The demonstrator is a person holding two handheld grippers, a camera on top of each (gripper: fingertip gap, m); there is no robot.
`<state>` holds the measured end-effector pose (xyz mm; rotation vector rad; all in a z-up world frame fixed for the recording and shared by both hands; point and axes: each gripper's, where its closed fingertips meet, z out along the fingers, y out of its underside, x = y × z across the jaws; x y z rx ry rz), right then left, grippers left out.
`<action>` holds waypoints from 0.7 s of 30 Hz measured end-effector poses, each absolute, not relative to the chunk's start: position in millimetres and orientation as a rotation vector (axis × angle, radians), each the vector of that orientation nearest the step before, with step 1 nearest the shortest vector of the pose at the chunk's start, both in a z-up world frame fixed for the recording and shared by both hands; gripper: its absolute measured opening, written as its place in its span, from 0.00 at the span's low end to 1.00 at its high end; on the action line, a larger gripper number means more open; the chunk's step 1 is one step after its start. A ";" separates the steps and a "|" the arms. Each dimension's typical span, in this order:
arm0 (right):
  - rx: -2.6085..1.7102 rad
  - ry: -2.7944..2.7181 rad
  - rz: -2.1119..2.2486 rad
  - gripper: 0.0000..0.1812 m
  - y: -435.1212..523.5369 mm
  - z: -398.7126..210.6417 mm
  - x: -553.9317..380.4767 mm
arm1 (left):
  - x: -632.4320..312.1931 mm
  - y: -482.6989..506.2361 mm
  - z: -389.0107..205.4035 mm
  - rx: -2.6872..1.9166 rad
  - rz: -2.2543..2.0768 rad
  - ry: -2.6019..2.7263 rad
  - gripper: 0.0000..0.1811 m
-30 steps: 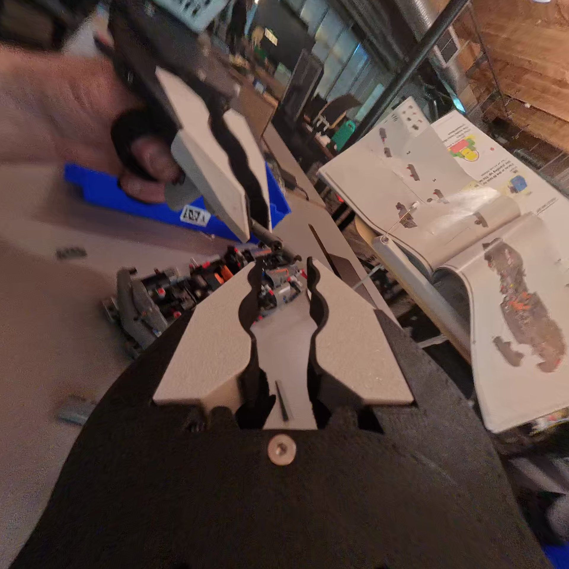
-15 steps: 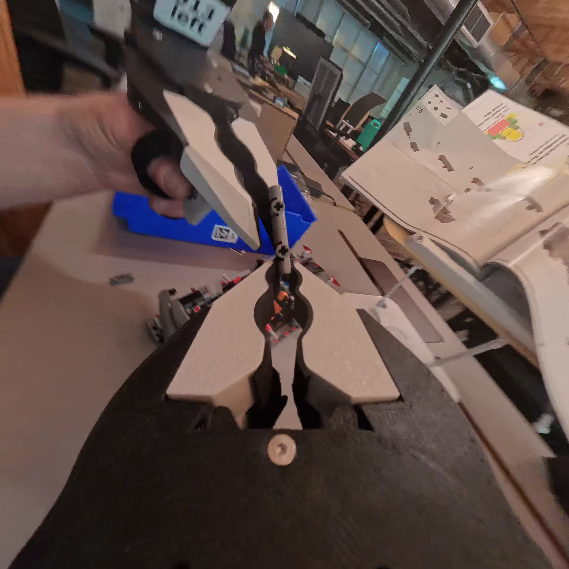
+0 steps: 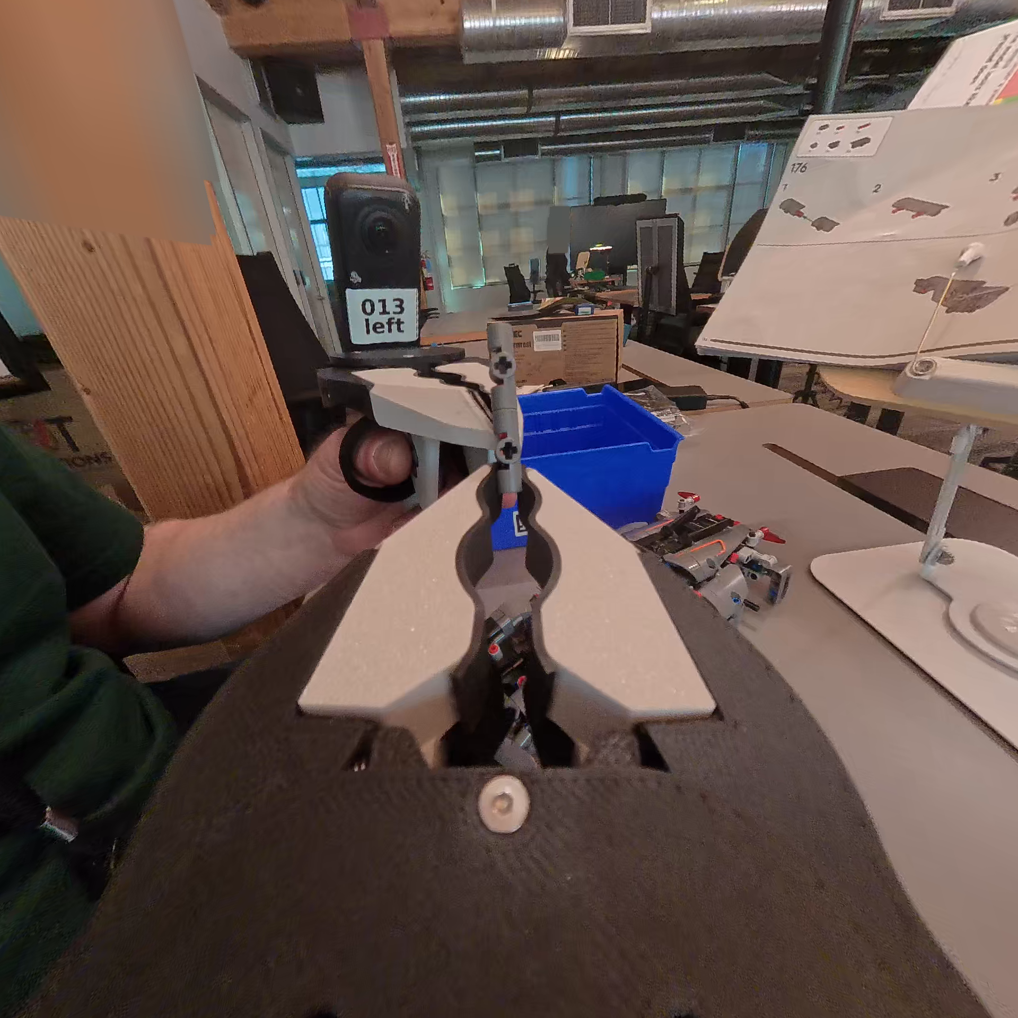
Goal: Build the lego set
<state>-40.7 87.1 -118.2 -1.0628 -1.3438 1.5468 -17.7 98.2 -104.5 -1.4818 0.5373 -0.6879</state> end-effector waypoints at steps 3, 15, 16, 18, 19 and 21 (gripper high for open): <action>-1.082 -1.322 1.574 0.02 90.0 -117.7 -40.9 | -18.5 101.2 -103.5 -1.463 -0.712 0.514 0.00; -1.091 -1.384 1.698 0.02 73.2 -123.2 -44.1 | -10.2 94.2 -93.0 -1.385 -0.829 0.519 0.03; -1.090 -1.388 1.718 0.02 69.5 -123.0 -44.6 | -10.0 92.3 -92.6 -1.376 -0.852 0.522 0.03; -1.109 -1.388 1.728 0.02 65.9 -124.3 -47.0 | -10.7 92.3 -94.3 -1.373 -0.848 0.519 0.02; -1.123 -1.383 1.705 0.02 67.1 -126.0 -48.3 | -11.2 93.0 -95.1 -1.380 -0.857 0.512 0.02; -1.162 -1.378 1.662 0.03 71.3 -129.5 -47.4 | -13.8 94.2 -95.0 -1.390 -0.869 0.503 0.02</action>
